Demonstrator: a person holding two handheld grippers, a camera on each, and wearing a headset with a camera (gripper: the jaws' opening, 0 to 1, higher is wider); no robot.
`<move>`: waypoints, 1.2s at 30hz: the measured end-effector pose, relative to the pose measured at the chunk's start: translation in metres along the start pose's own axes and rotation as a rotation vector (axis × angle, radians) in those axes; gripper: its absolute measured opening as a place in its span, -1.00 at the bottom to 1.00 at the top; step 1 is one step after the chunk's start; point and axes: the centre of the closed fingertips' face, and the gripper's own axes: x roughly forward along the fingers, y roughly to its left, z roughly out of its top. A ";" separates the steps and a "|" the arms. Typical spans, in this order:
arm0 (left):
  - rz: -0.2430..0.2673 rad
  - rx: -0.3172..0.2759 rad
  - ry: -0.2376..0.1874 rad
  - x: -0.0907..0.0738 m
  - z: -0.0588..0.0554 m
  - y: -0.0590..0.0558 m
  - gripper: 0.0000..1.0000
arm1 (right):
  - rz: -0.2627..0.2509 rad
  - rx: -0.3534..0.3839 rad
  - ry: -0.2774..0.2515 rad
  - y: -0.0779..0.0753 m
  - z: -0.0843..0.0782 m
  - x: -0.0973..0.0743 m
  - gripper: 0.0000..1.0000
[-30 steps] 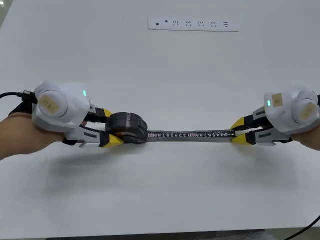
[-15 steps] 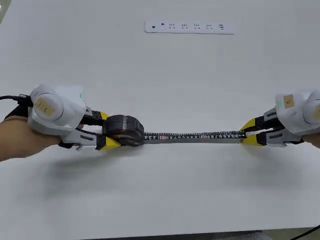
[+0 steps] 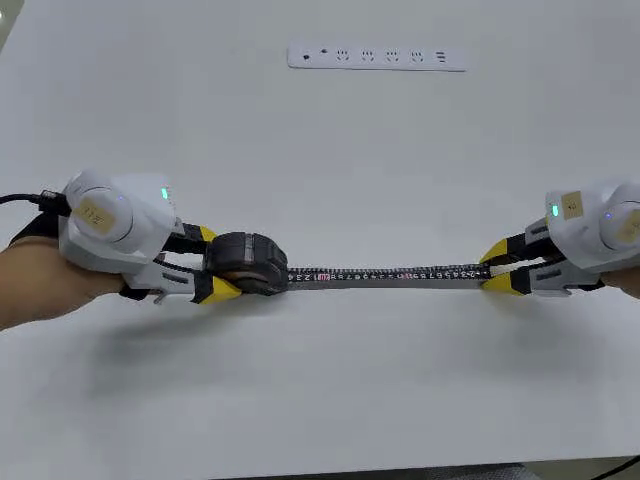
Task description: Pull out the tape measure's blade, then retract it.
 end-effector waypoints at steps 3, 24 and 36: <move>0.005 0.003 0.004 0.000 0.000 0.000 -0.44 | 0.001 0.019 0.004 0.001 0.000 0.000 -0.75; 0.011 -0.045 0.005 -0.002 0.003 0.002 -0.30 | -0.041 0.095 -0.004 0.001 0.002 0.001 -0.51; 0.064 -0.119 -0.048 -0.022 0.004 0.002 -0.12 | -0.086 0.300 -0.172 0.003 0.030 -0.011 -0.15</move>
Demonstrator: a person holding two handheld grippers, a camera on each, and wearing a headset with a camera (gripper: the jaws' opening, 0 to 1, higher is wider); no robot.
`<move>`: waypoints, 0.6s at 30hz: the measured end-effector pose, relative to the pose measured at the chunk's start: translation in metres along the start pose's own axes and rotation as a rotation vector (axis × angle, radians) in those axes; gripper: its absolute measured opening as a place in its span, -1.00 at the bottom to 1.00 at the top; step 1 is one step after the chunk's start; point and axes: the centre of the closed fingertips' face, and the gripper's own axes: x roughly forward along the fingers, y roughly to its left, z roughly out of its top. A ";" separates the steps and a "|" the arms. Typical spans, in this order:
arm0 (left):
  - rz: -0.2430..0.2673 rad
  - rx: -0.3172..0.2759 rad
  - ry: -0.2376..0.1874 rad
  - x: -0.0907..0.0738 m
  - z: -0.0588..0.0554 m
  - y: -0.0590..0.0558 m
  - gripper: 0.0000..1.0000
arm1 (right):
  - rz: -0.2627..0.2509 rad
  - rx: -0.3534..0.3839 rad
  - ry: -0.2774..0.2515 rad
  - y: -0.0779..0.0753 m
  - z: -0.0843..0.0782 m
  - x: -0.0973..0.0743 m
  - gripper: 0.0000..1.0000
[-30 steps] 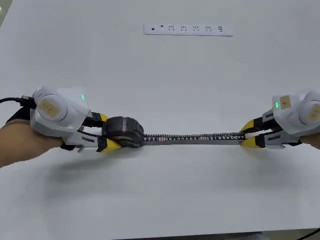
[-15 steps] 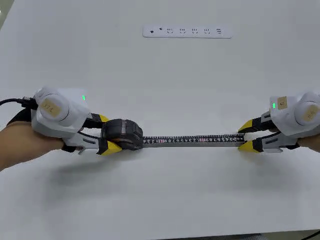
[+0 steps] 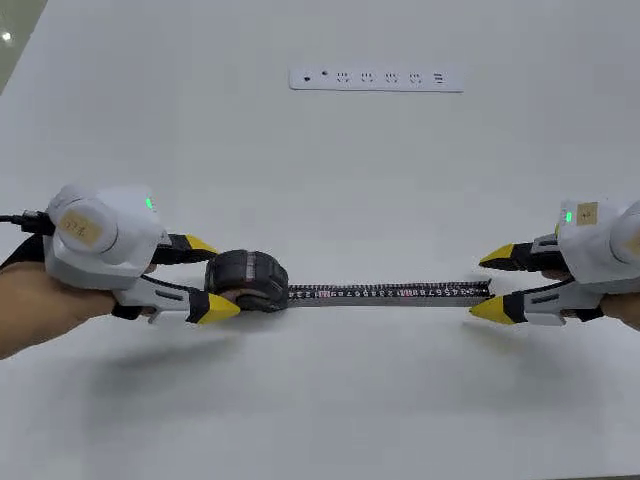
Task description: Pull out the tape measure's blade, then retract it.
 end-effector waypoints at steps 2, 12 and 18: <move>0.011 -0.015 -0.008 -0.004 -0.002 -0.001 -0.10 | -0.021 -0.013 0.004 0.000 0.000 -0.001 -0.09; 0.079 -0.102 -0.057 -0.024 -0.009 -0.009 0.01 | -0.067 0.057 -0.043 0.010 -0.001 -0.006 0.28; 0.121 -0.147 -0.091 -0.034 -0.013 -0.013 0.10 | -0.099 0.073 -0.061 0.018 0.000 -0.009 0.46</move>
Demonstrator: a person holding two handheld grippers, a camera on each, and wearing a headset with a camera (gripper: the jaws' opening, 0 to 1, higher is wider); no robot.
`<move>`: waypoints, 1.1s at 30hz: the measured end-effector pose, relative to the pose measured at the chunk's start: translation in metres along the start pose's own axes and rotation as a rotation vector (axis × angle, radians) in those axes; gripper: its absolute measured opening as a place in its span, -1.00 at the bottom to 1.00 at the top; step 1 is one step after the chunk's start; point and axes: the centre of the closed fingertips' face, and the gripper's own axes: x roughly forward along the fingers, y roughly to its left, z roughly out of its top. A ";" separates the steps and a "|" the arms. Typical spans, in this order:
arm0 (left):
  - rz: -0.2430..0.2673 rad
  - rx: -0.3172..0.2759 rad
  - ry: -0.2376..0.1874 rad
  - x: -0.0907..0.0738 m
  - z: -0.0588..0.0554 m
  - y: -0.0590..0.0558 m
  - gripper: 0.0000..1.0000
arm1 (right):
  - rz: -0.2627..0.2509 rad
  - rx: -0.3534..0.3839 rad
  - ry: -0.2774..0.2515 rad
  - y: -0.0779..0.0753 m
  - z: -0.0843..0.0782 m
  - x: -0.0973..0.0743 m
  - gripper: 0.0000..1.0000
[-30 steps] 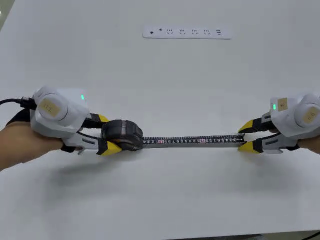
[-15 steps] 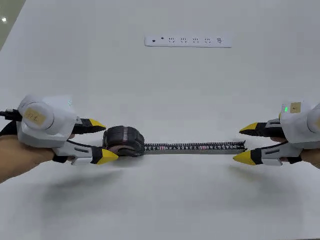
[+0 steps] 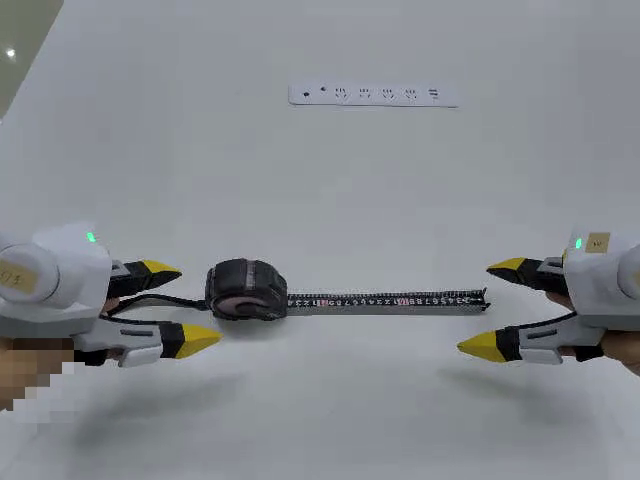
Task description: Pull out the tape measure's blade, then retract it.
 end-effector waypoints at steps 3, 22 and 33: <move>0.011 -0.019 -0.011 -0.006 -0.002 -0.004 0.14 | -0.013 0.005 -0.007 0.004 0.001 -0.003 0.51; 0.164 -0.080 -0.107 -0.039 -0.012 -0.023 0.25 | -0.093 0.074 -0.094 0.038 0.009 -0.022 0.55; 0.231 -0.129 -0.134 -0.052 -0.024 -0.029 0.31 | -0.129 0.098 -0.130 0.050 0.007 -0.028 0.59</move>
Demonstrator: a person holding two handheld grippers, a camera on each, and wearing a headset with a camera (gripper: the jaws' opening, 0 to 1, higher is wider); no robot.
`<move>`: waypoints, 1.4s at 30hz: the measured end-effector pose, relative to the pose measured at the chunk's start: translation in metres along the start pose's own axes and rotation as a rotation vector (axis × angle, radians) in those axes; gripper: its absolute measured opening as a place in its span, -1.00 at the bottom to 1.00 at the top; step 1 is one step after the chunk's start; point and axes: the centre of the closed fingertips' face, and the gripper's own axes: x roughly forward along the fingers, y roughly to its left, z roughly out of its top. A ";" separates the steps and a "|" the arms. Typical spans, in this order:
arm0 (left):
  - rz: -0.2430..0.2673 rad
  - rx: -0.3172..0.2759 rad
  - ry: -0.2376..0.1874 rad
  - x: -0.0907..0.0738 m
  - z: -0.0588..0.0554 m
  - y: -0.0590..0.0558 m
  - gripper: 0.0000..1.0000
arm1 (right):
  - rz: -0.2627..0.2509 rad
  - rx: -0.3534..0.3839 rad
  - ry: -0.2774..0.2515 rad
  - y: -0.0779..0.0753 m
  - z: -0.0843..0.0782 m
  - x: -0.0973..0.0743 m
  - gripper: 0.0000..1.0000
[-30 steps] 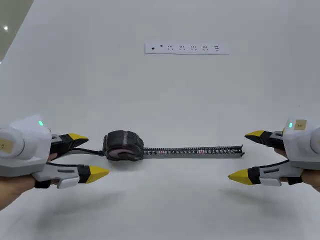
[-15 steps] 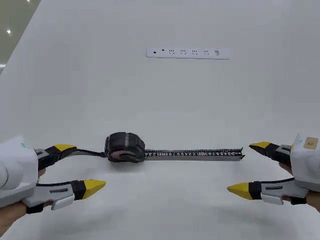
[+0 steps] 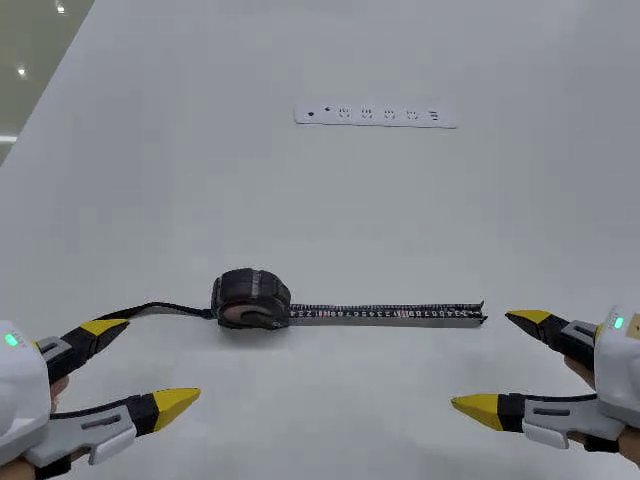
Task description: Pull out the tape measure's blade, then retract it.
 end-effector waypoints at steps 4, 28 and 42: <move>0.019 0.000 -0.002 -0.005 -0.004 -0.002 0.33 | -0.014 0.009 -0.013 0.005 -0.003 -0.002 0.61; 0.083 -0.053 -0.015 -0.021 -0.024 -0.006 0.79 | -0.051 0.070 -0.029 0.024 -0.019 -0.012 0.90; 0.104 -0.057 -0.035 -0.024 -0.023 -0.006 0.88 | -0.062 0.084 -0.030 0.031 -0.026 -0.014 0.98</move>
